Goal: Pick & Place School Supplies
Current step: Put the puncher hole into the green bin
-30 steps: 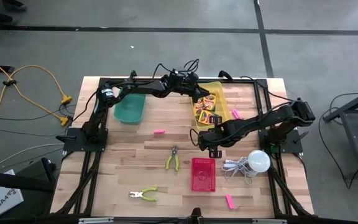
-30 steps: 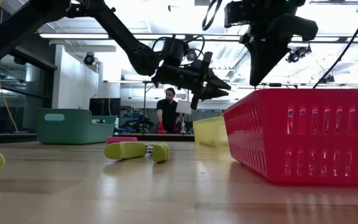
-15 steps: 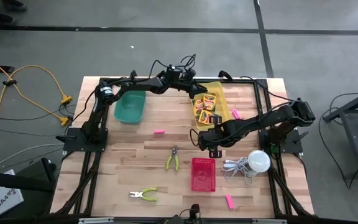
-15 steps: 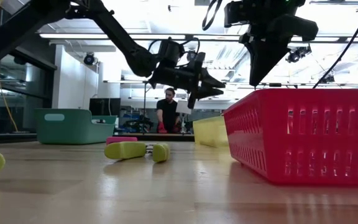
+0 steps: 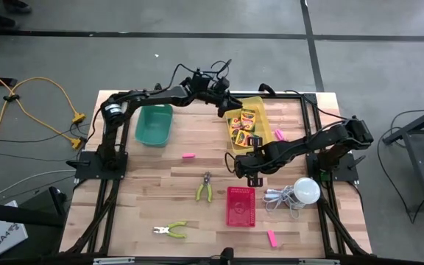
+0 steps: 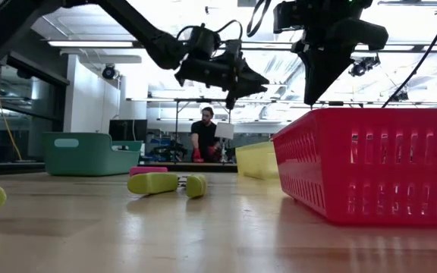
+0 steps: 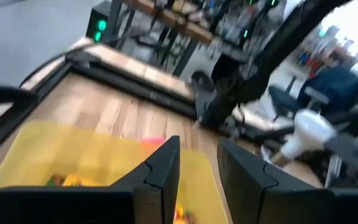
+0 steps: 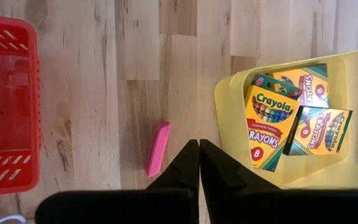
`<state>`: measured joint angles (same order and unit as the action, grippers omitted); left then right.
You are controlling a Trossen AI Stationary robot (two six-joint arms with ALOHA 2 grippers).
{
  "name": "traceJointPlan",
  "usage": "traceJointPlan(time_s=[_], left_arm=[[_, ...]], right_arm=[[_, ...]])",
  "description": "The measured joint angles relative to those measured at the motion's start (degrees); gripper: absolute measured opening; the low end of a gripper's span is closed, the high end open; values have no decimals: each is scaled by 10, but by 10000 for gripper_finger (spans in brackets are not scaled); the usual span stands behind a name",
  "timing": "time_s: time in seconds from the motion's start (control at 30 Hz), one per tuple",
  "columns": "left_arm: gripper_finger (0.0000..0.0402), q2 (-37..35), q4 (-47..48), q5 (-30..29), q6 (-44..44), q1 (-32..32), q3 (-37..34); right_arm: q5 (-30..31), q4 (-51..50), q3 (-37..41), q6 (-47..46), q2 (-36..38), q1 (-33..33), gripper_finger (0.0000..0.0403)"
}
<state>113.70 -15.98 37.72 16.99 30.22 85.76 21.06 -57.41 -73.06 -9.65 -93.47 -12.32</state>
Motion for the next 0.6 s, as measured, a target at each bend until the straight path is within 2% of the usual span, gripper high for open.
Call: traceJointPlan(time_s=[0.33, 0.43, 0.6], left_arm=[[105, -72, 279, -5, -101, -10, 0], [105, -86, 329, 3, -101, -19, 0], [105, -94, 351, 14, -78, -28, 0]], right_arm=[[0, -1, 0, 5, 0, 0, 2], [0, 0, 0, 9, 0, 0, 2], [0, 0, 0, 9, 0, 0, 2]])
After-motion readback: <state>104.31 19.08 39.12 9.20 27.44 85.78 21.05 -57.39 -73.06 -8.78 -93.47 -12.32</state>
